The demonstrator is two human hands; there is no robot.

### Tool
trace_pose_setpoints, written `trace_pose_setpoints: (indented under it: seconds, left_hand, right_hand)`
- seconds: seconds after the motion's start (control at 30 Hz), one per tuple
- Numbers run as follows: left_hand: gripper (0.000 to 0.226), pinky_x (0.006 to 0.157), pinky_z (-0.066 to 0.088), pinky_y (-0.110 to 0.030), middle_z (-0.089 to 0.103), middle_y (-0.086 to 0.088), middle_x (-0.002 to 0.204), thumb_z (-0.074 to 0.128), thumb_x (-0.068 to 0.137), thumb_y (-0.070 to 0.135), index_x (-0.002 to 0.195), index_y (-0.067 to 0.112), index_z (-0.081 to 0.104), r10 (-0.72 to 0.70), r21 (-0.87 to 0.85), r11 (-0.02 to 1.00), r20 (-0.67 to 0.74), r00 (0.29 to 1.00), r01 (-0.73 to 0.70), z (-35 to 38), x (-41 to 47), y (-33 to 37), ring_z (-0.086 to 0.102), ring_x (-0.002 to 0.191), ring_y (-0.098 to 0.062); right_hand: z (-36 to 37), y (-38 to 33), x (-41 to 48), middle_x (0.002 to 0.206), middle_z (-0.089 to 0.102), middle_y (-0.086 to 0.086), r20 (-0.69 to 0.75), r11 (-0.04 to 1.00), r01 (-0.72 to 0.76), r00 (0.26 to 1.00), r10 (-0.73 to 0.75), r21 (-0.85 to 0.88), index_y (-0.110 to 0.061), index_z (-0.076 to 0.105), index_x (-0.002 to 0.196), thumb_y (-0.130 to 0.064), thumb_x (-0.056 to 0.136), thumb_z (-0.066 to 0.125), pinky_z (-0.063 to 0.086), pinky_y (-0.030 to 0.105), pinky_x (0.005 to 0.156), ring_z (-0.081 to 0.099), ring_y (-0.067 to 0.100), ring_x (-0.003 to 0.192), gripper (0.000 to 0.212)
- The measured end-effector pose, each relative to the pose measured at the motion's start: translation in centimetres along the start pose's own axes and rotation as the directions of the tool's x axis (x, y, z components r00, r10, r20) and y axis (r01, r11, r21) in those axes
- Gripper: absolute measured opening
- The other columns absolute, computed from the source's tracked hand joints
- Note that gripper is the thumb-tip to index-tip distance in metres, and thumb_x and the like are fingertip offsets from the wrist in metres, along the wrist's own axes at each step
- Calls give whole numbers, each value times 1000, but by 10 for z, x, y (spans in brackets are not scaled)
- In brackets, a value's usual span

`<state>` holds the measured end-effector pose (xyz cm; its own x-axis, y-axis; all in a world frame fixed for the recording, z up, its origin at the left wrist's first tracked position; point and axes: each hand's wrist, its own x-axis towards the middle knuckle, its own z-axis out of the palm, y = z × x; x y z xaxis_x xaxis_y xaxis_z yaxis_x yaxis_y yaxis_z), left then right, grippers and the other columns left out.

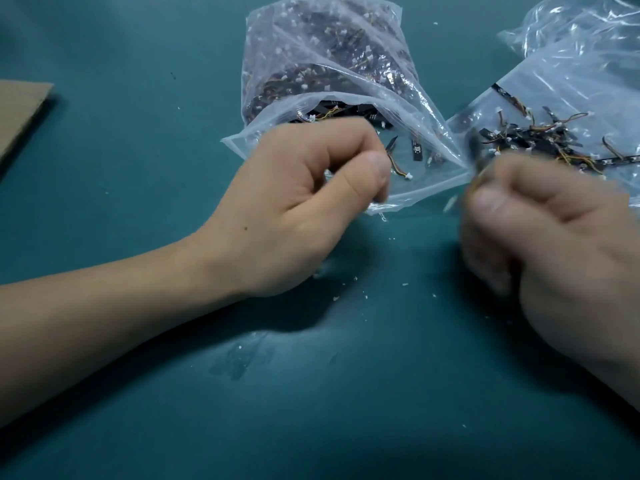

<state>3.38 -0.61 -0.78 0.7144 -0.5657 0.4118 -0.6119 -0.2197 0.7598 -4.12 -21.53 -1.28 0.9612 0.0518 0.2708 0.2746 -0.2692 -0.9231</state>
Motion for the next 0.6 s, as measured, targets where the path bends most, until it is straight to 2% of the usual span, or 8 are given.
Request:
trace_pose_setpoints:
  seconds: [0.07,0.13,0.2,0.27,0.33,0.4,0.53,0.6]
  left_hand:
    - [20,77,39,-18,63,6,78,53,97,11,82,9,65,27,97,995,-104,994,-17,0,1,-1,56,76,-4]
    - [14,90,40,-24,67,9,92,56,94,16,87,14,68,35,196,980,-94,995,-16,2,1,-2,60,93,-7]
    - [13,109,31,-34,66,12,116,57,92,27,97,25,69,-50,324,945,-7,999,50,7,0,-4,54,119,-14]
    - [24,110,16,-31,57,15,136,52,90,40,109,34,65,-144,543,835,61,988,88,11,-4,-5,38,135,-16]
    - [34,108,15,-34,55,17,140,48,90,46,118,35,63,-150,653,756,92,984,54,12,-5,-6,37,136,-18]
    - [35,104,20,-37,60,21,134,48,91,44,119,34,66,-128,647,762,101,987,33,12,-4,-5,45,129,-18]
    - [26,99,27,-35,65,21,120,56,92,34,113,34,71,-106,568,822,72,992,47,10,0,-6,53,116,-15]
    - [20,97,36,-35,68,18,107,64,92,21,105,33,73,-68,475,879,39,997,42,9,2,-9,58,105,-13]
  right_hand:
    - [-1,2,6,52,43,-4,-203,988,-69,974,97,141,-21,66,85,-26,103,55,28,18,40,32,14,39,22]
    - [-2,7,8,49,44,-7,-232,992,-108,965,121,67,-25,73,88,-32,103,57,26,19,40,32,13,39,23]
    - [-2,8,4,50,47,-7,-127,990,-59,991,43,-126,-24,74,85,-40,98,60,29,19,43,36,8,42,24]
    - [2,7,-2,58,56,-10,48,931,56,998,-42,-360,-24,72,84,-39,98,61,32,12,50,45,5,48,24]
    - [4,5,-5,65,63,-11,153,845,141,986,-71,-517,-28,72,85,-36,99,63,36,11,55,56,6,58,18]
    - [4,4,-4,66,65,-10,164,823,147,984,-67,-548,-28,73,86,-33,98,64,39,13,57,59,9,62,15]
    - [4,4,-4,65,64,-6,78,862,76,996,-42,-501,-27,73,85,-34,97,65,39,15,55,57,14,59,16]
    - [5,6,-4,63,63,-4,-12,905,14,1000,-21,-426,-26,73,86,-35,97,65,40,19,50,54,15,53,16]
